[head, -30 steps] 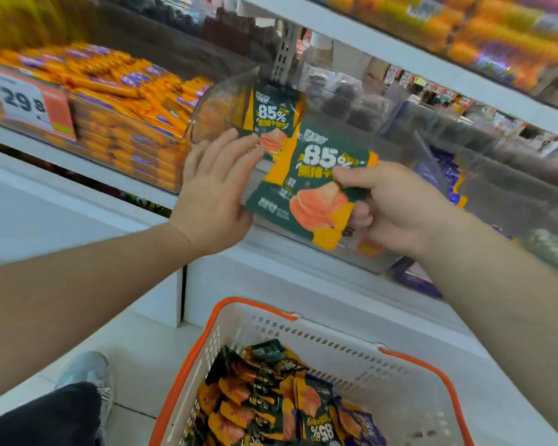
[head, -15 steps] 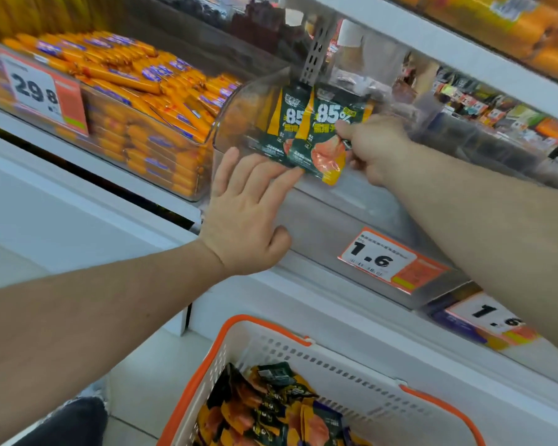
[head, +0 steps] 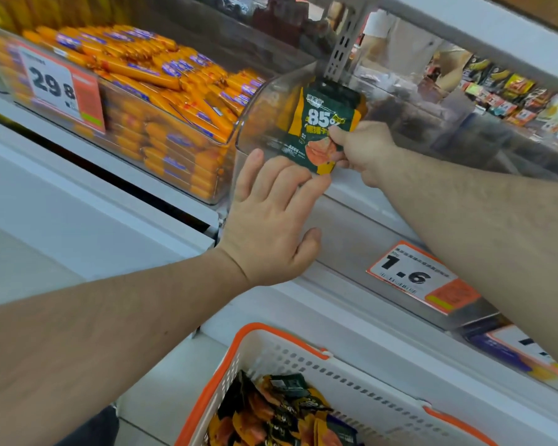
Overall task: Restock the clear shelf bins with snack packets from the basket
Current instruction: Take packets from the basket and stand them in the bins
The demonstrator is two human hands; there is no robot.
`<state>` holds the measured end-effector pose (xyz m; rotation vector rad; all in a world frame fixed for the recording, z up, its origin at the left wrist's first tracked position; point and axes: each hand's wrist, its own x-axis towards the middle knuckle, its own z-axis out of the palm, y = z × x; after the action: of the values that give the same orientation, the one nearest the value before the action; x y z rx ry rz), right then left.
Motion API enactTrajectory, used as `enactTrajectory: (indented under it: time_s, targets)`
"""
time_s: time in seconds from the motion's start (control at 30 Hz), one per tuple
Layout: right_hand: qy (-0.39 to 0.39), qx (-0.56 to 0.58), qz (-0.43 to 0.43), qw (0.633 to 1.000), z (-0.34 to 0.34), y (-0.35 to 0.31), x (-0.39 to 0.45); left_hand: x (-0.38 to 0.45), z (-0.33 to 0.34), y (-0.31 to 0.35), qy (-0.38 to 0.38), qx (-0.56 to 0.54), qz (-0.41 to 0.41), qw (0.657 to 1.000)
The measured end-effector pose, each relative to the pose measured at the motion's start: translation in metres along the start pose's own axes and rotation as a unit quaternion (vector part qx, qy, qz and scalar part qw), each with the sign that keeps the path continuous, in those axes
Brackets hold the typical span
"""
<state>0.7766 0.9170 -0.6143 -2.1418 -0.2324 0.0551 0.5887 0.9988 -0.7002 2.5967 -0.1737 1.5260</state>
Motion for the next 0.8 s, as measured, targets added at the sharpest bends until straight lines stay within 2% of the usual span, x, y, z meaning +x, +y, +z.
enactTrajectory:
  time_s: [0.13,0.3,0.47,0.53,0.6,0.67,0.73,0.8]
  targets:
    - [0.033,-0.044,0.028,0.998,-0.004,0.003,0.002,0.0,0.001,0.001,-0.005,0.001,-0.005,1.0]
    - [0.038,-0.052,0.055,0.996,-0.005,0.005,0.0,-0.001,-0.001,0.001,-0.02,0.0,-0.002,1.0]
    - [0.046,-0.092,0.055,0.993,-0.014,-0.006,-0.013,0.002,-0.009,0.004,-0.053,-0.02,-0.015,0.998]
    - [0.056,-0.137,0.039,0.988,-0.023,-0.014,-0.025,0.002,-0.014,0.007,-0.054,-0.045,0.016,0.997]
    - [0.077,-0.209,-0.024,0.975,-0.032,-0.021,-0.042,0.0,-0.019,0.015,-0.037,-0.077,0.118,0.989]
    - [0.109,-0.269,-0.118,0.95,-0.04,-0.024,-0.065,-0.009,-0.024,0.032,-0.053,-0.133,0.189,0.971]
    - [0.133,-0.289,-0.227,0.921,-0.045,-0.02,-0.097,-0.022,-0.028,0.049,-0.11,-0.18,0.198,0.957]
    - [0.14,-0.253,-0.384,0.877,-0.049,-0.009,-0.136,-0.036,-0.026,0.058,-0.185,-0.199,0.178,0.946]
